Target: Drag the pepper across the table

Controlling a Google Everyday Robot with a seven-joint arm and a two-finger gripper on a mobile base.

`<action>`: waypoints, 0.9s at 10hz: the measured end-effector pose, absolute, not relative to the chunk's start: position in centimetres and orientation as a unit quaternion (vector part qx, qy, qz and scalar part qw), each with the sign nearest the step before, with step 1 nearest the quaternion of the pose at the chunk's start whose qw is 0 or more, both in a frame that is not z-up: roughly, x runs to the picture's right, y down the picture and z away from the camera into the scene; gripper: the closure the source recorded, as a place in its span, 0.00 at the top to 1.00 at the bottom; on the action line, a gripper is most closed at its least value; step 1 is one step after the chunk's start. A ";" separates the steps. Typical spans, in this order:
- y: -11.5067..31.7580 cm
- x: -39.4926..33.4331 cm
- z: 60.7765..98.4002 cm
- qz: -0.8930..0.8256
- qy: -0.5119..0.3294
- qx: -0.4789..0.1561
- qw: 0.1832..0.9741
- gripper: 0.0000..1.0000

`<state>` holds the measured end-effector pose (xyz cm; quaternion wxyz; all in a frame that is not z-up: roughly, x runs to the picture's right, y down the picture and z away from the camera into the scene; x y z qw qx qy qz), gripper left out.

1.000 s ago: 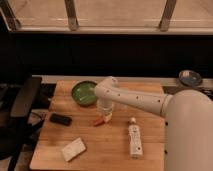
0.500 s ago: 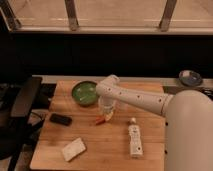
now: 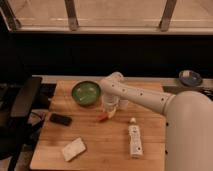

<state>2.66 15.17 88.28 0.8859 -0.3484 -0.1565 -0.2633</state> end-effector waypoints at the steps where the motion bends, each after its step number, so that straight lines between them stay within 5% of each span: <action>1: 14.8 3.0 88.4 -0.262 -0.158 -0.347 0.886 0.08; 9: 12.5 9.0 89.2 -0.235 -0.172 -0.352 0.890 0.08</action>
